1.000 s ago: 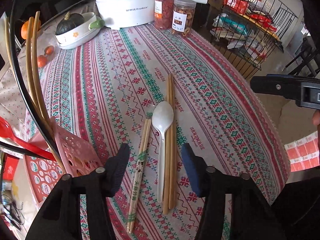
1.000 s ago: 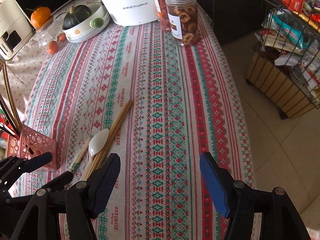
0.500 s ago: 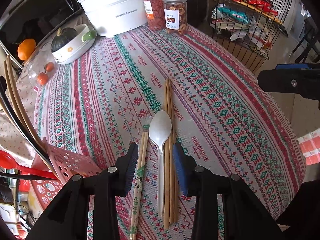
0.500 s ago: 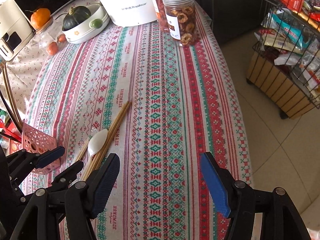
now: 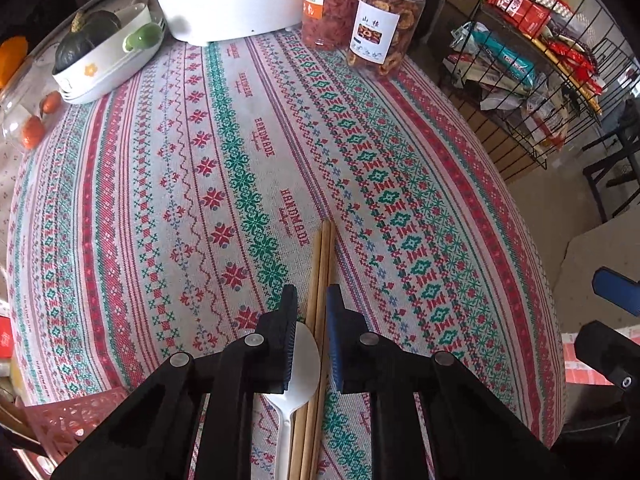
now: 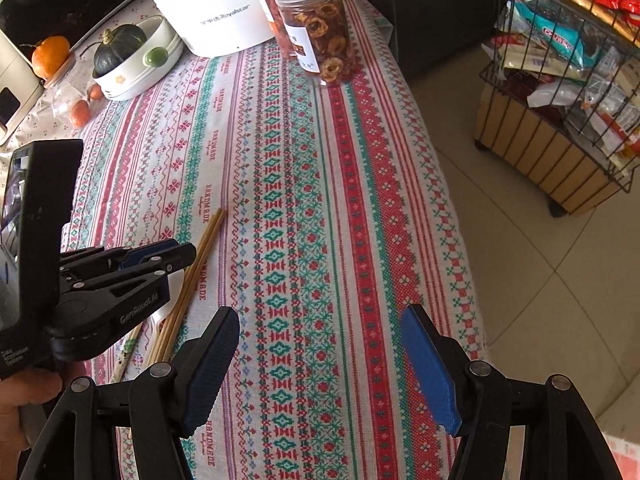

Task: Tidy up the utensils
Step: 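Move the left gripper back to the pile and grasp two wooden chopsticks, then lift the wooden chopsticks with the left gripper while the right gripper grasps another wooden chopstick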

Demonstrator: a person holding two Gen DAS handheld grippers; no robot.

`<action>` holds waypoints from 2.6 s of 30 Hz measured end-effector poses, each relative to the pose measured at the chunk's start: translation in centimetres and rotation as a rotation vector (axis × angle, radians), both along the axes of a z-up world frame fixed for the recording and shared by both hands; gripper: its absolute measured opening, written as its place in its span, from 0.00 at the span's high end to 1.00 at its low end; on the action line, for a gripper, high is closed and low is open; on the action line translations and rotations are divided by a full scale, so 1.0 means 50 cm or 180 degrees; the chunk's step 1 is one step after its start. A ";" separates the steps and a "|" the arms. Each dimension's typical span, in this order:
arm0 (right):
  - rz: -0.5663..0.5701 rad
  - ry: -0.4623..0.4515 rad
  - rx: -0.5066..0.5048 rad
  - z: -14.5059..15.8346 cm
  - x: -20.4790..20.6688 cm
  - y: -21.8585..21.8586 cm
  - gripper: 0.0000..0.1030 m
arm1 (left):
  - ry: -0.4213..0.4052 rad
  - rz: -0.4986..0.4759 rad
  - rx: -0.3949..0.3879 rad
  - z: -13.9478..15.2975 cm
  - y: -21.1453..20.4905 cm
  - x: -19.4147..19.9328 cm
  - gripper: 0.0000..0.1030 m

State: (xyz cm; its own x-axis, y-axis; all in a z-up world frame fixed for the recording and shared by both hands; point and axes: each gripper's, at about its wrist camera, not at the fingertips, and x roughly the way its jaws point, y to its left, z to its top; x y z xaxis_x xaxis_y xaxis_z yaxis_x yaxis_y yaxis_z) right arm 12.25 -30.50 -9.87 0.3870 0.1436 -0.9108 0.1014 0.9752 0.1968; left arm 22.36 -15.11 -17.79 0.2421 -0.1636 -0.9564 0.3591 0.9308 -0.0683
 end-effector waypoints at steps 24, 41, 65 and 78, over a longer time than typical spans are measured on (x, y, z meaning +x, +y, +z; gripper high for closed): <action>-0.0047 0.0013 0.0006 -0.003 0.005 -0.018 0.30 | 0.0135 0.0078 0.0082 -0.034 0.006 0.018 0.92; 0.0030 0.0124 -0.0059 -0.027 0.031 0.012 0.30 | -0.0633 -0.0116 -0.0501 0.135 0.058 -0.082 0.96; 0.0260 0.0420 -0.0037 -0.159 0.173 0.206 0.43 | -0.1549 -0.0056 -0.1301 0.391 0.348 -0.324 0.96; 0.0528 0.0185 -0.0552 -0.169 0.156 0.281 0.92 | -0.1509 0.0036 -0.1108 0.357 0.359 -0.317 0.96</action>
State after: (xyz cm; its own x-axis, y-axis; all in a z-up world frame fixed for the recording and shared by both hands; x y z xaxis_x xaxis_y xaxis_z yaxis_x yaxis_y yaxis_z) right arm 20.04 -16.43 -18.35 0.3172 0.0405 -0.9475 -0.0566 0.9981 0.0237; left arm 6.51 2.84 0.06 0.6337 -0.4434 -0.6338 0.4152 0.8863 -0.2050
